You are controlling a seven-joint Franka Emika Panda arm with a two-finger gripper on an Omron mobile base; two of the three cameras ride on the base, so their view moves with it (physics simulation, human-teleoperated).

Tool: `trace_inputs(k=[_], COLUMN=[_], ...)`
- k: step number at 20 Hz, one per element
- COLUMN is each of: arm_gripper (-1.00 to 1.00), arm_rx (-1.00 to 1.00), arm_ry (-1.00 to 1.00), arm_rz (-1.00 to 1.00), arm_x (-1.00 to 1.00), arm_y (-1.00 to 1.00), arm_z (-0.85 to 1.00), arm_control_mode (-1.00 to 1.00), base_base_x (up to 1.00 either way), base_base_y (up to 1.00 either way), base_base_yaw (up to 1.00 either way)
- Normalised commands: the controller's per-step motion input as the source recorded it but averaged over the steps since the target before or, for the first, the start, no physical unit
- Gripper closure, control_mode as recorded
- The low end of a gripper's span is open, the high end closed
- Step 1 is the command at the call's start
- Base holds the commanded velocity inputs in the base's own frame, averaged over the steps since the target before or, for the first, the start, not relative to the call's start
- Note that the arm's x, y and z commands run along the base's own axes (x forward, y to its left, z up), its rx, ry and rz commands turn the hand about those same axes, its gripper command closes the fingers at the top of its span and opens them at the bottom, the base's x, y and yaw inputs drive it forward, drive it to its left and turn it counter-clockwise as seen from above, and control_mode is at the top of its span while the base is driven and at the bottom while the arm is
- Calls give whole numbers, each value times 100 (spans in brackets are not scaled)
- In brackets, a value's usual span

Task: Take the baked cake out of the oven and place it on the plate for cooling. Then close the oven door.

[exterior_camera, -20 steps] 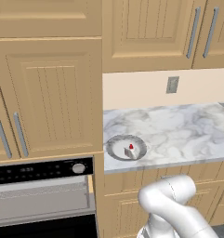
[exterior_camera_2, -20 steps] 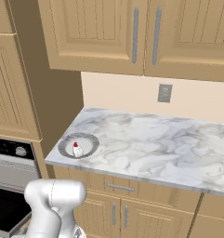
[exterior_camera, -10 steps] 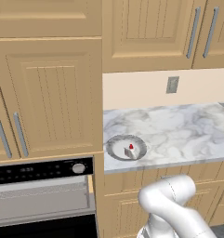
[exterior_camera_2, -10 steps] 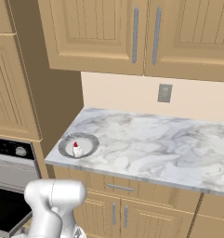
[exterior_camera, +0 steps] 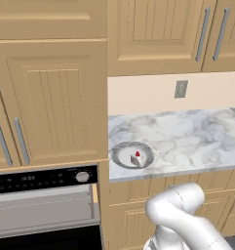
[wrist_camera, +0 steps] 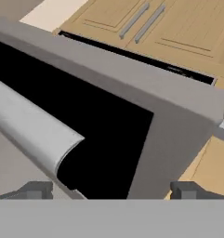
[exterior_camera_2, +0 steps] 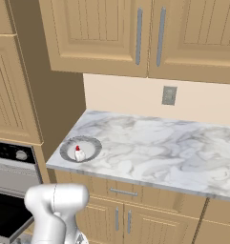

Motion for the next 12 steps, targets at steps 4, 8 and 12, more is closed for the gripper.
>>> trace_inputs(k=[4, 8, 12], arm_gripper=[-100, -100, -100], arm_rx=[0, 0, 0], arm_ry=[0, 0, 1], arm_rz=[18, 17, 9], arm_x=[-100, -81, -7], arm_y=[38, 48, 49], arm_z=[0, 0, 0], arm_control_mode=[-100, -100, -100], base_base_x=[0, 0, 0], base_base_y=[0, 0, 0], base_base_yaw=[0, 0, 0])
